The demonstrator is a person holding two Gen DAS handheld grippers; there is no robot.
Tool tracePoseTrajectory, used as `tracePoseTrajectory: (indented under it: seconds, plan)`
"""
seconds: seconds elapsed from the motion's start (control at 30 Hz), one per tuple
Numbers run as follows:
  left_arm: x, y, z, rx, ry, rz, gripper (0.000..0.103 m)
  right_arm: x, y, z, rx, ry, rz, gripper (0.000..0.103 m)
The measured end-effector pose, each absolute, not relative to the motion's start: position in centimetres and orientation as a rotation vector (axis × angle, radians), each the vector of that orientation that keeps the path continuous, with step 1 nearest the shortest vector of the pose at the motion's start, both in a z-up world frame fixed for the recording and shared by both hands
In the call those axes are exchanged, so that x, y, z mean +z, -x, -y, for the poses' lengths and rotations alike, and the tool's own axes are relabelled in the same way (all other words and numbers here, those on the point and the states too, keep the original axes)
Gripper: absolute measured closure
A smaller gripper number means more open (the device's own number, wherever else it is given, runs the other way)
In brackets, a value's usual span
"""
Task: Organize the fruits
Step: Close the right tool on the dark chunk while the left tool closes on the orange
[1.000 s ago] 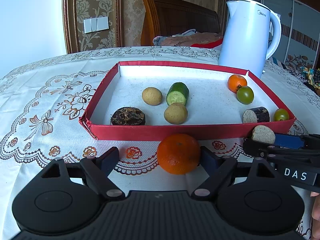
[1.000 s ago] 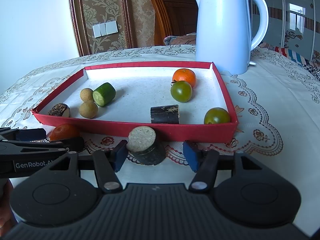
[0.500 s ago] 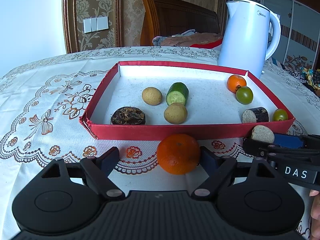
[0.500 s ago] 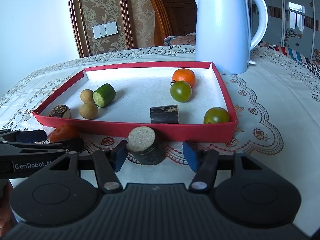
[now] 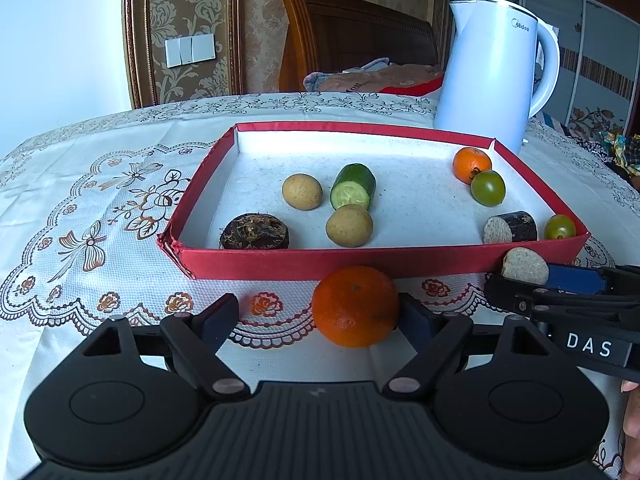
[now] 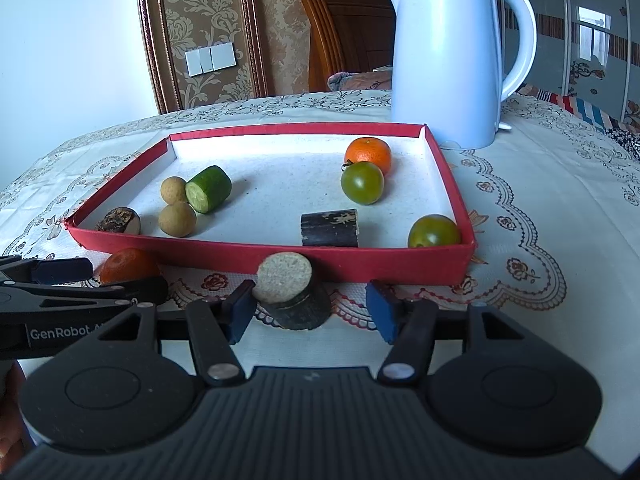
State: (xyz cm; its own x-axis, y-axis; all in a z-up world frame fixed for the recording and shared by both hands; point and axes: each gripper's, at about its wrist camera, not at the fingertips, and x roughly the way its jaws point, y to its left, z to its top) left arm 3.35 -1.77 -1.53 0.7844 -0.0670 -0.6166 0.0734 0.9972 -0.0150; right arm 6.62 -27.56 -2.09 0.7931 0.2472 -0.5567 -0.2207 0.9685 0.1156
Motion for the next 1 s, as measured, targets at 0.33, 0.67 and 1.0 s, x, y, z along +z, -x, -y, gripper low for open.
tracePoseTrajectory:
  seconds: [0.33, 0.67, 1.0]
  plan:
    - [-1.3, -3.0, 2.5, -0.125, -0.054, -0.65, 0.044, -2.0, -6.5, 27.7, 0.272, -0.051, -0.596, 0.054]
    - [-1.3, -2.7, 2.7, -0.161, -0.058, -0.646, 0.06, -2.0, -6.5, 27.5, 0.299, -0.042, -0.591, 0.066]
    - [-1.2, -2.7, 2.4, -0.161, -0.04, -0.65, 0.061, -2.0, -6.1, 27.8, 0.297, -0.055, -0.574, 0.068]
